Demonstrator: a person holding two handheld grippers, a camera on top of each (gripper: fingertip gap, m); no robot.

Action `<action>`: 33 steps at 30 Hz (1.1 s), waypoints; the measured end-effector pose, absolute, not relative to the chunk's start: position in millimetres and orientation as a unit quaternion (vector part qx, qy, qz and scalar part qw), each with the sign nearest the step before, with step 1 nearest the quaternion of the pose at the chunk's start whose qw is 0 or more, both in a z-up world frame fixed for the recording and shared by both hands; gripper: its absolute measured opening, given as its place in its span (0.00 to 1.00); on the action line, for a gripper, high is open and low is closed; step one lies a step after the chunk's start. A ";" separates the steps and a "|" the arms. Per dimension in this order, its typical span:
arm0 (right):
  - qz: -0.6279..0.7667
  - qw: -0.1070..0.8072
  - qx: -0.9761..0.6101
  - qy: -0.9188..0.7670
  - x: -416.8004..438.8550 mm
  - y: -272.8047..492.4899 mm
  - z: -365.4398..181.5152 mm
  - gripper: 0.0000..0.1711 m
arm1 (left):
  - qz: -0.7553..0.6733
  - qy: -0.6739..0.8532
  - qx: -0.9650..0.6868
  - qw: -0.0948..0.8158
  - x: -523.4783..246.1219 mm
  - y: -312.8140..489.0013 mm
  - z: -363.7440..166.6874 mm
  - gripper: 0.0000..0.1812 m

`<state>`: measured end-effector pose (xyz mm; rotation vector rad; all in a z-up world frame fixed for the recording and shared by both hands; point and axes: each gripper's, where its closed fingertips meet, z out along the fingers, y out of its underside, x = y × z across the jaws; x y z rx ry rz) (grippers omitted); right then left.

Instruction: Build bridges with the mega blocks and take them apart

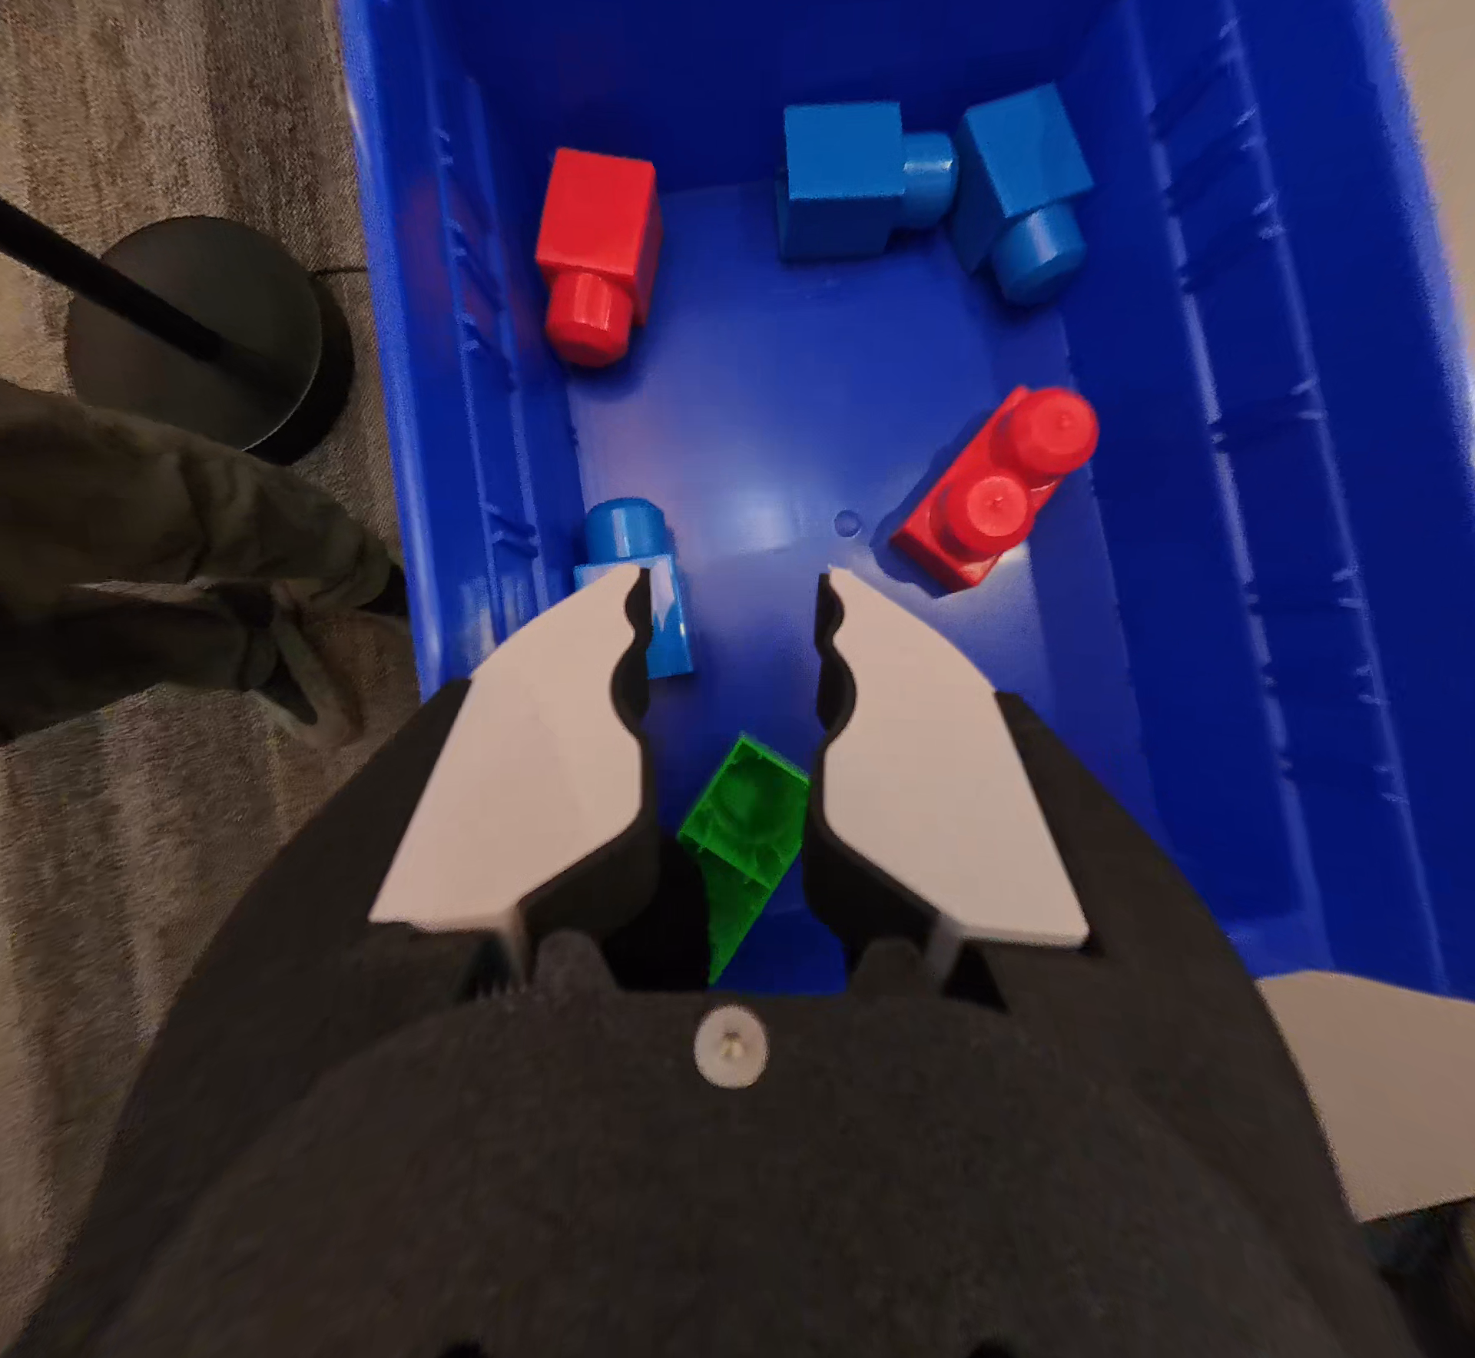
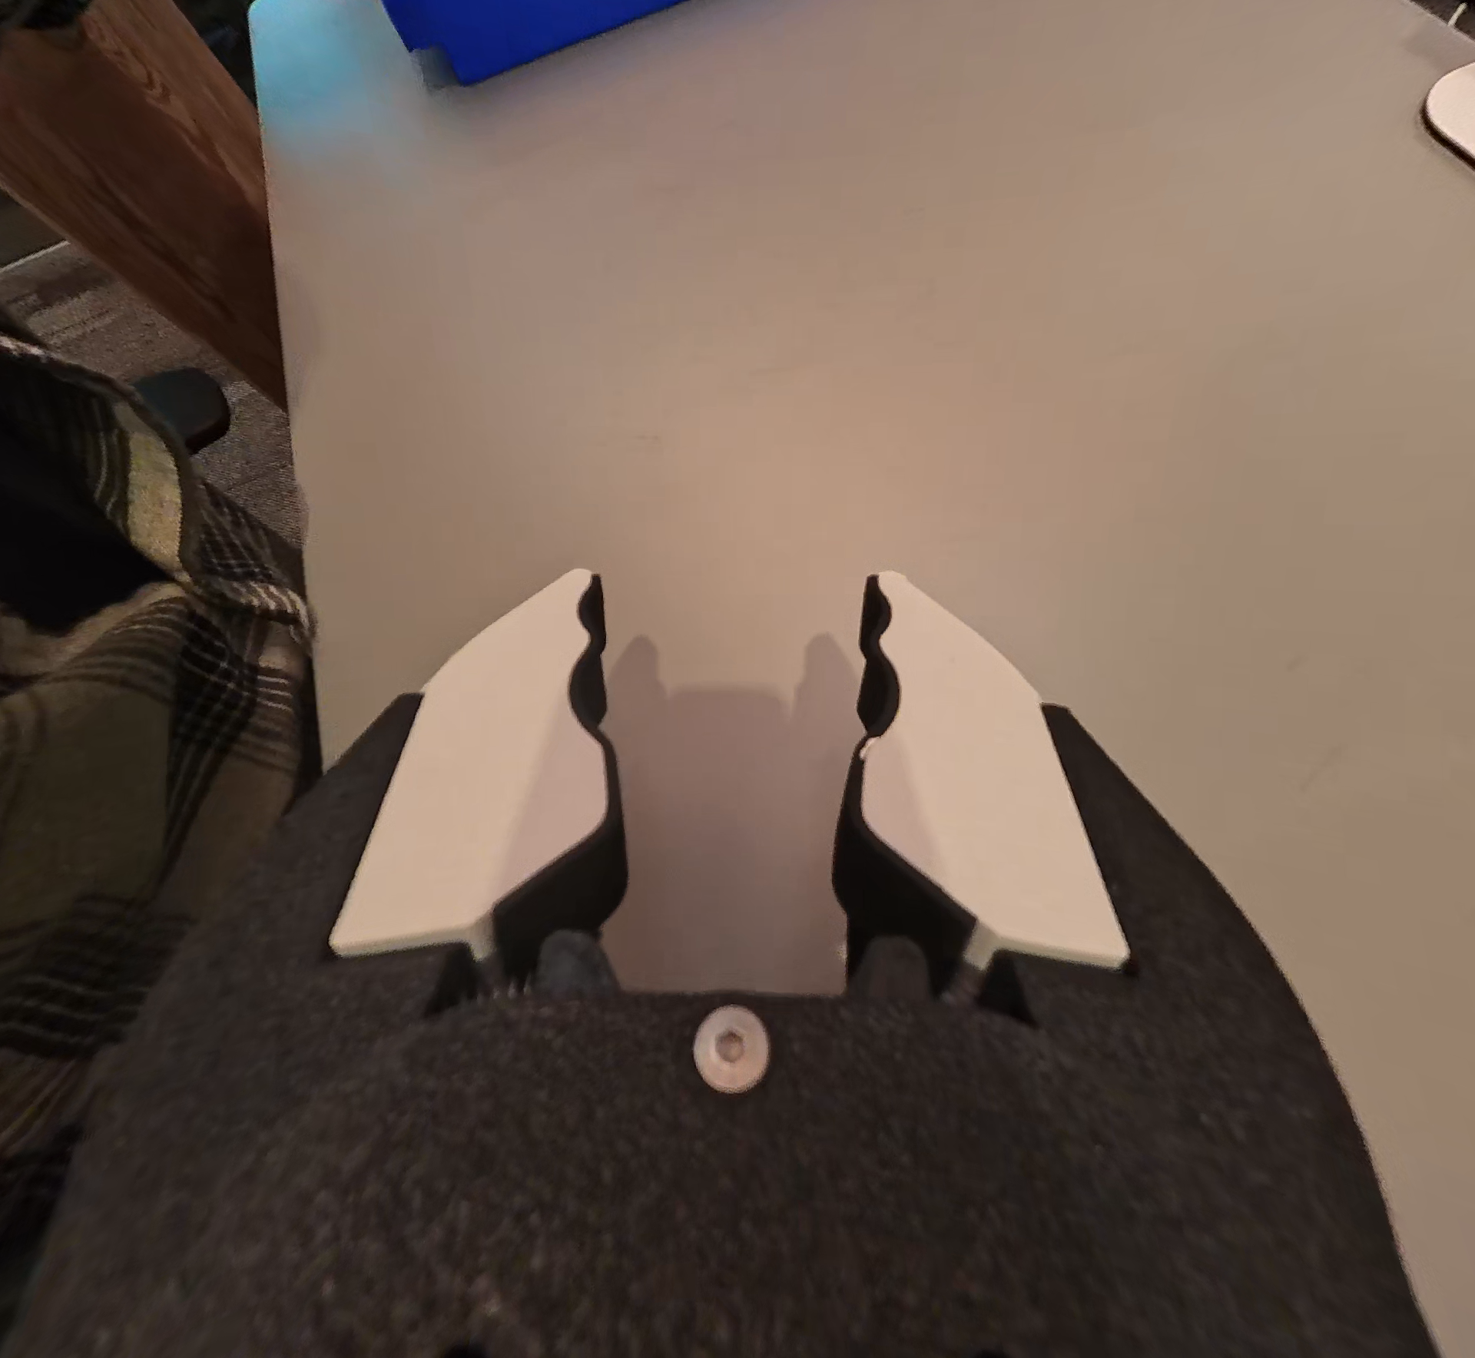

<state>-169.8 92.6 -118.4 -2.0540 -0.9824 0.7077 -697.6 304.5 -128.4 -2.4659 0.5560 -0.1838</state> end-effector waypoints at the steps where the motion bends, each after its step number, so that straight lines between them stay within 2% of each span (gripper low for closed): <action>1: 0.277 0.369 -0.800 -0.383 -170.1 93.7 -118.8 0.36 | -0.048 0.220 -0.932 0.285 -698.2 306.1 -133.8 0.22; 8: 0.274 0.369 -0.802 -0.383 -167.7 97.8 -120.9 0.36 | 0.127 0.275 -0.941 0.149 -716.5 316.3 -168.0 0.22; 12: 0.273 0.368 -0.804 -0.378 -163.9 97.8 -121.8 0.35 | 0.157 0.266 -0.944 0.115 -722.0 319.6 -175.8 0.19; 19: 0.271 0.372 -0.801 -0.384 -163.1 95.2 -118.6 0.35 | 0.122 0.311 -0.939 0.087 -701.9 312.0 -177.4 0.28; 22: 0.271 0.376 -0.797 -0.387 -164.2 93.3 -116.7 0.35 | 0.055 0.328 -0.939 0.093 -679.0 302.1 -167.9 0.23; 27: 0.270 0.374 -0.796 -0.392 -164.6 88.2 -117.2 0.35 | 0.028 0.308 -0.942 0.126 -674.6 305.5 -148.3 0.26; 33: 0.267 0.379 -0.794 -0.394 -163.6 83.0 -112.0 0.35 | 0.027 0.380 -0.921 0.074 -662.3 303.5 -157.8 0.25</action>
